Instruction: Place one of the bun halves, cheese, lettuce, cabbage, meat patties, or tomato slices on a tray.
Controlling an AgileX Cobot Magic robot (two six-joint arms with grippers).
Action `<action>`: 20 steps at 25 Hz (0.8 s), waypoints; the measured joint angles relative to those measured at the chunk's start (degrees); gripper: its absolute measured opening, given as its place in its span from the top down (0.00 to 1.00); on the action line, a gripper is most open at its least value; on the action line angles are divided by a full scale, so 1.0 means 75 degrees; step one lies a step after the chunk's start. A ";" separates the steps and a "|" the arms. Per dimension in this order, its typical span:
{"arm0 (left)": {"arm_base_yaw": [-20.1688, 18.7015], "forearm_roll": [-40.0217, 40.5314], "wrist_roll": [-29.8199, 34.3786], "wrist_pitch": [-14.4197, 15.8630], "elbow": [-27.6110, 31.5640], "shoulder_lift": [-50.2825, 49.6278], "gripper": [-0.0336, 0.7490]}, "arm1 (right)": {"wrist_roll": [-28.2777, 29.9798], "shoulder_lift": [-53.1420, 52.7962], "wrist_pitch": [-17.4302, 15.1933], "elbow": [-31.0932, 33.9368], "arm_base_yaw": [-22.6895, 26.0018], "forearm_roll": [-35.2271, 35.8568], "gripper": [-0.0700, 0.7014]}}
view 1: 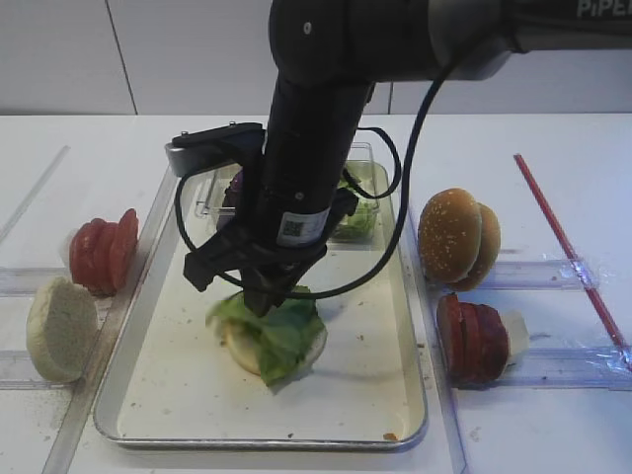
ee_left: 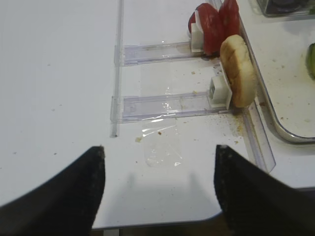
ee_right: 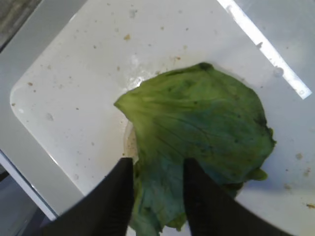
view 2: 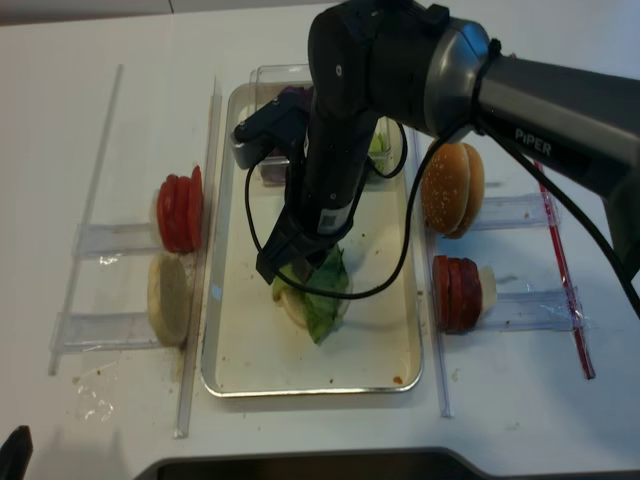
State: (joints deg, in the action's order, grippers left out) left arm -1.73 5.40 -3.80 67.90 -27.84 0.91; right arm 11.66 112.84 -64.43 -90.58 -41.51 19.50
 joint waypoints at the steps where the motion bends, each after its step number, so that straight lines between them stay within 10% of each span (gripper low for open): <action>1: 0.0000 0.0000 0.0000 0.0000 0.0000 0.0000 0.40 | 0.0000 0.0000 0.0000 0.0000 0.0000 0.0002 0.53; 6: 0.0000 0.0000 0.0000 0.0000 0.0000 0.0000 0.40 | 0.0000 0.0000 -0.0032 0.0000 0.0000 0.0015 0.28; 20: 0.0000 0.0000 0.0000 0.0000 0.0000 0.0000 0.40 | -0.0158 0.0000 -0.0722 -0.0245 0.0000 -0.0478 0.26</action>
State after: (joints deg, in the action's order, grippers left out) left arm -1.73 5.40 -3.80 67.90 -27.84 0.91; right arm 10.47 112.84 -69.85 -92.42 -41.51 15.91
